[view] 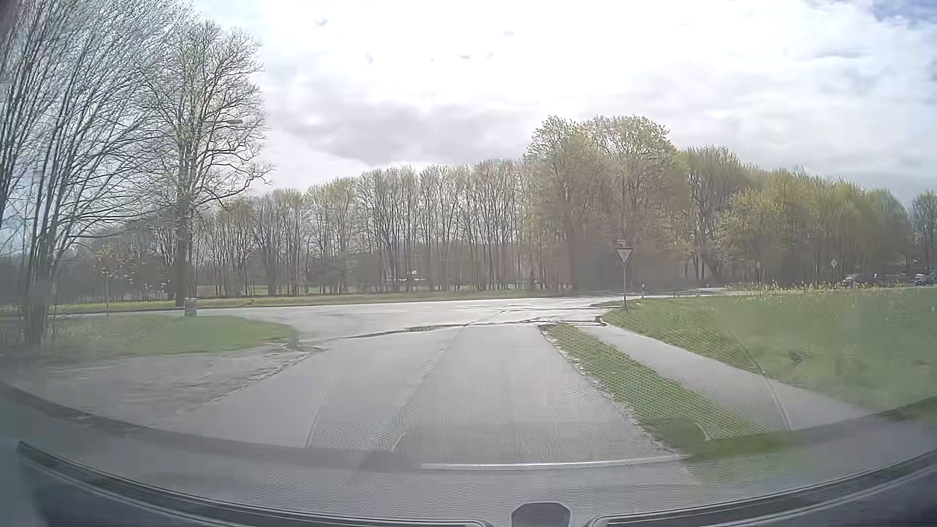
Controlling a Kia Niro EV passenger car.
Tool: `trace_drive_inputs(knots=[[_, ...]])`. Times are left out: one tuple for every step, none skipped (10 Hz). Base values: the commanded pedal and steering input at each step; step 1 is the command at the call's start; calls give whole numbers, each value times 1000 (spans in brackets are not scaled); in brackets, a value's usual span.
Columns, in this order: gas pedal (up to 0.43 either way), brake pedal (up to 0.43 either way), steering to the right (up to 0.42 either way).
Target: Follow the waypoints while adhering to traffic rules and regulations
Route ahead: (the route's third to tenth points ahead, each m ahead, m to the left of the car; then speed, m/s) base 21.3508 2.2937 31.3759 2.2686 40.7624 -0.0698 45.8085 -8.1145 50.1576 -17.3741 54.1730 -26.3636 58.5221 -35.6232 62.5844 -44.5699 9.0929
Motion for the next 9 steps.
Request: trace_drive_inputs(knots=[[39,6,-1],[39,0,-1],[39,0,-1],[39,0,-1],[20,0,-7],[0,0,-9],[0,6,-7],[0,0,-3],[0,6,-3]])
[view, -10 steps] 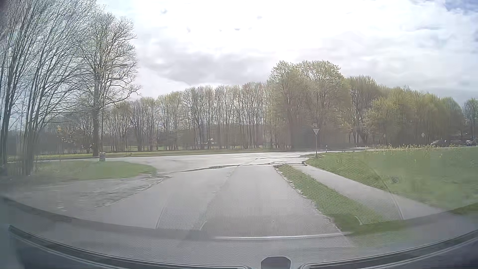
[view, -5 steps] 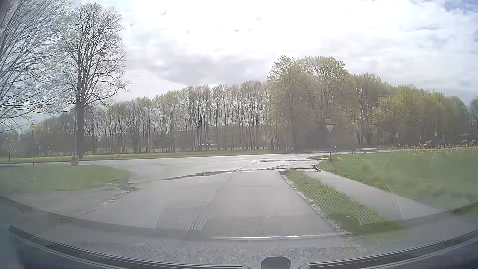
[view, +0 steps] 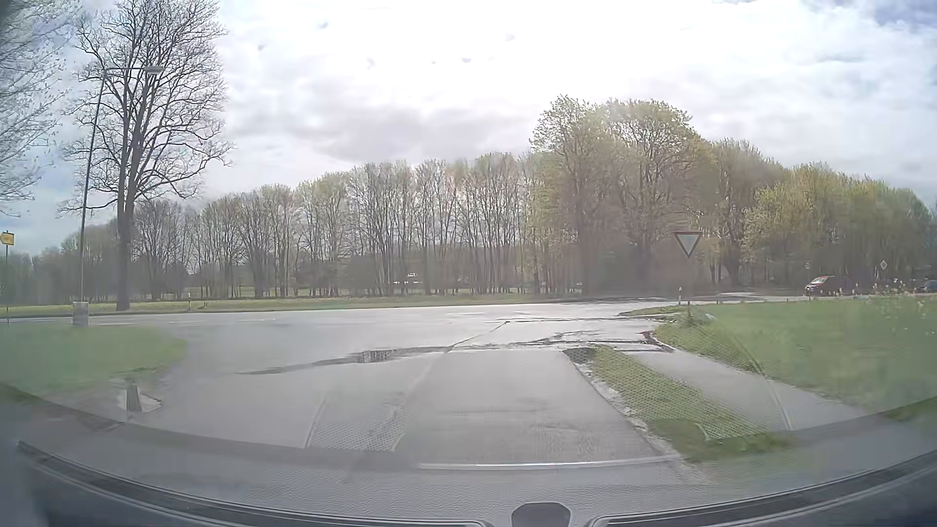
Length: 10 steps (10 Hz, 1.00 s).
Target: Follow the waypoints while adhering to traffic rules and regulations
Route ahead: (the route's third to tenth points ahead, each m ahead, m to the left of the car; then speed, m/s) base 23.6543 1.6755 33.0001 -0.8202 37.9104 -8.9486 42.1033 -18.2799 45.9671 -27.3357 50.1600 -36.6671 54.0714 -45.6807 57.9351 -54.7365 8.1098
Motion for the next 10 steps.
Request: trace_drive_inputs(knots=[[0,6,-3],[0,0,-3],[0,6,-3],[0,0,-3],[0,0,-3],[0,0,-2],[0,0,0],[8,0,2],[8,0,2],[59,0,4]])
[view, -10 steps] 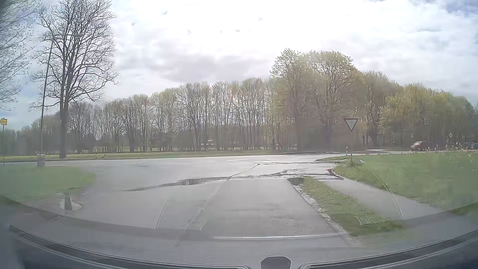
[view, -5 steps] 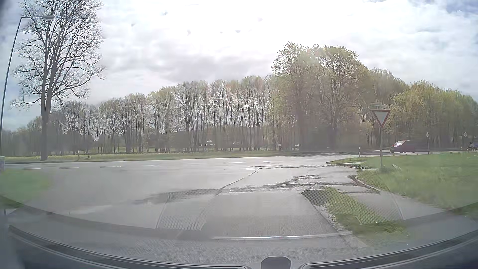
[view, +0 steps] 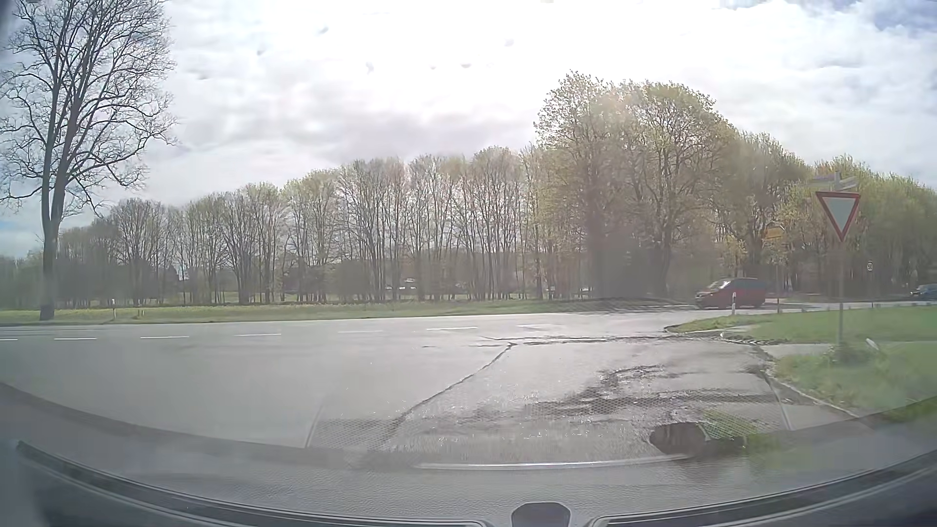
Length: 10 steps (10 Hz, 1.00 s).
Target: Follow the waypoints while adhering to traffic rules and regulations
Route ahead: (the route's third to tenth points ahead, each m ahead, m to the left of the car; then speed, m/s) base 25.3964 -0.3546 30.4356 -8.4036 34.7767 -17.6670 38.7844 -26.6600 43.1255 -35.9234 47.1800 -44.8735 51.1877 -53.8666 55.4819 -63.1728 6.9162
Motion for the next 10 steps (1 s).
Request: trace_drive_inputs(knots=[[67,0,5],[67,6,5],[67,0,6],[67,0,10],[67,0,11],[67,6,14],[67,0,17],[67,0,22],[67,0,30],[98,0,38]])
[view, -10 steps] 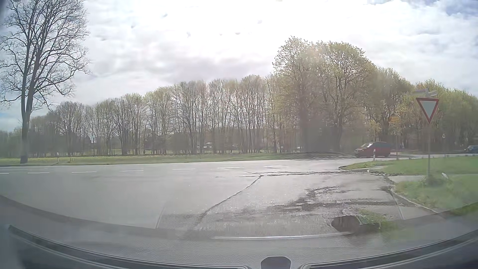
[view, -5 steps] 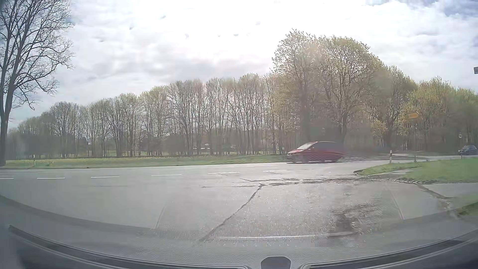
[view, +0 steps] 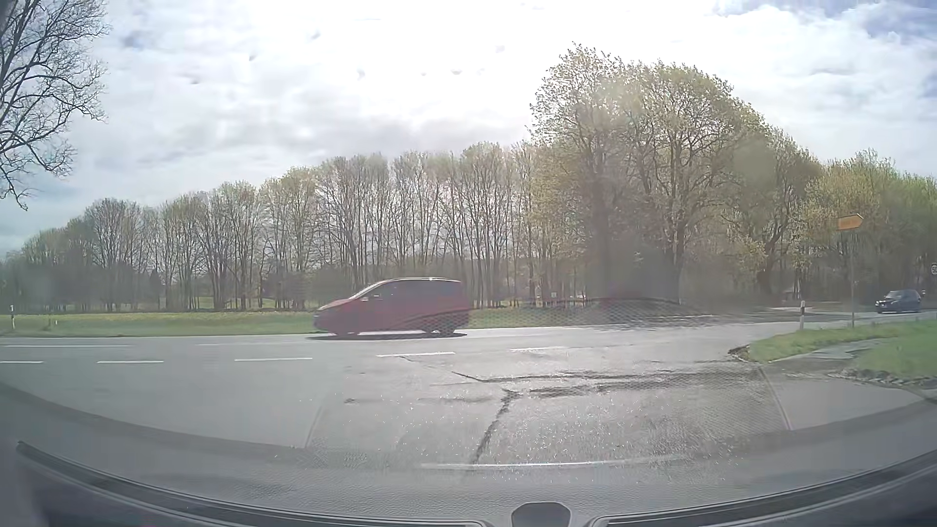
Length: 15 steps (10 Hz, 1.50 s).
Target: Follow the waypoints while adhering to traffic rules and regulations
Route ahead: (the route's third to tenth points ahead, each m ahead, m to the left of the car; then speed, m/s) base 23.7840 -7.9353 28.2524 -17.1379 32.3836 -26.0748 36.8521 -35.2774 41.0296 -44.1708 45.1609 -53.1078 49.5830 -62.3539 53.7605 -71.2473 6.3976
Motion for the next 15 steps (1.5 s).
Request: trace_drive_inputs(knots=[[118,0,44],[118,0,51],[130,0,64],[130,0,74],[130,0,86],[130,0,98],[130,0,104],[130,0,115],[138,0,133],[138,0,151],[138,0,173],[150,0,196],[157,0,214],[157,0,231],[177,0,246]])
